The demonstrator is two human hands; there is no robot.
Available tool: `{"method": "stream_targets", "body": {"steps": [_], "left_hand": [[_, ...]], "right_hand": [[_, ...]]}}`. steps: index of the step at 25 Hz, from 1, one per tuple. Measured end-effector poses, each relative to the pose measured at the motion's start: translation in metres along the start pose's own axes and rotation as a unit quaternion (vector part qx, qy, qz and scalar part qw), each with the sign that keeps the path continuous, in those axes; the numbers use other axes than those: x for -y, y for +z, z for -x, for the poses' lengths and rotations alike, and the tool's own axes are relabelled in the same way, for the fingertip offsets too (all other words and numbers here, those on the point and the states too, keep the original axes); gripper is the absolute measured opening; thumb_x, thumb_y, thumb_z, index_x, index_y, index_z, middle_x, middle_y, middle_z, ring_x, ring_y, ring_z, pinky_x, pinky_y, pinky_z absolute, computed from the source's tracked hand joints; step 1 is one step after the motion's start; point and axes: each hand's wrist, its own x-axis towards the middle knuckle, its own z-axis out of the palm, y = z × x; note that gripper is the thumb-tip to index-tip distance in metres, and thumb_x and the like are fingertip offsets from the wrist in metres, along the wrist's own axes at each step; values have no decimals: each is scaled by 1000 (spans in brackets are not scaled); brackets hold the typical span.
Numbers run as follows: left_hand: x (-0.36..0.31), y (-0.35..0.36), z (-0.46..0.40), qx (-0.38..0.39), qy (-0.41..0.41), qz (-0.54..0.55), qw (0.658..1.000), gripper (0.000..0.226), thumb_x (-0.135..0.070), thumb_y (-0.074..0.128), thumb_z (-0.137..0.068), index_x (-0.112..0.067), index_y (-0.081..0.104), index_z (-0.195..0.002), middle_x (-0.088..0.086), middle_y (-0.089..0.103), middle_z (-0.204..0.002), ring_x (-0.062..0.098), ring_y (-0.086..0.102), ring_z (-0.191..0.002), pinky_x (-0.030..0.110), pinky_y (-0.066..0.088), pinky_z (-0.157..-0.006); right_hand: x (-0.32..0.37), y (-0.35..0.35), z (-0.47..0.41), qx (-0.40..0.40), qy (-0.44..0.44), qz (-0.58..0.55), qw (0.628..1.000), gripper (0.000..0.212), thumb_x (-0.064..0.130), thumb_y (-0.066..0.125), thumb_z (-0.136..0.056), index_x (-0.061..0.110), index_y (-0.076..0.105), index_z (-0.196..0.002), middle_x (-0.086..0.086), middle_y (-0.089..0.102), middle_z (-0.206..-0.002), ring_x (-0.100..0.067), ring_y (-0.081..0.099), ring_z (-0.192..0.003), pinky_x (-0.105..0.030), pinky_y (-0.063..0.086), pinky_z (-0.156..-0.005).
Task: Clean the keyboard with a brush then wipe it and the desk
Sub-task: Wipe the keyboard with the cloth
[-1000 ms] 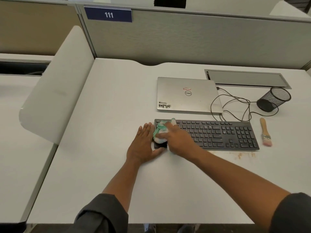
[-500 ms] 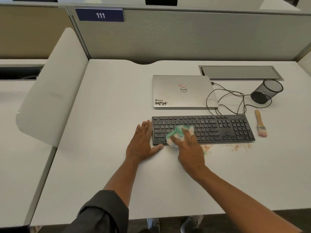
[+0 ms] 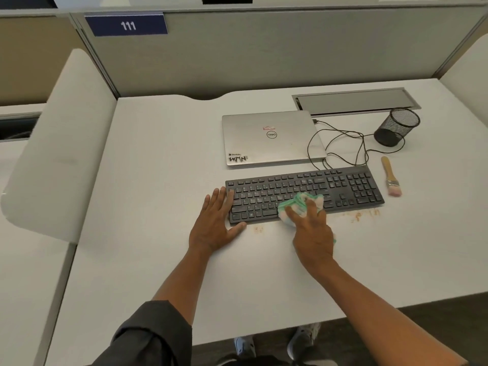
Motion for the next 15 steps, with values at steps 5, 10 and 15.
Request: {"method": "stream_targets", "body": {"steps": [5,10,15], "left_hand": [[0,1,0,3,-2,-3,1000,97,-73,38,-88,-17,11,-163,7,10,-170,21,1,-158,32,-7,-126],[-1,-2,0,7,-4,2,1000,97,-73,37,-89,-17,11,-163,6,9,-170,19,-1,-157,30,-9,-125],[-6,-3,-1,-5,-11,12,1000,94,-72,36,-91,-15,16,-163,7,9,-170,21,0,-157,31,-8,-126]], "right_hand": [[5,4,8,31,-37,-4,999,62,-1,79,-63,29,70,-117,-19,53,-136,-40,59,-96,-37,54,-49],[-47,-6,-4,6,3,6,1000,60,-2,76,-67,27,69,-120,-20,50,-139,-42,56,-98,-39,52,-53],[-26,-3,-6,2,-45,-30,999,64,-3,77,-62,28,70,-118,-19,52,-137,-41,58,-98,-38,54,-49]]}}
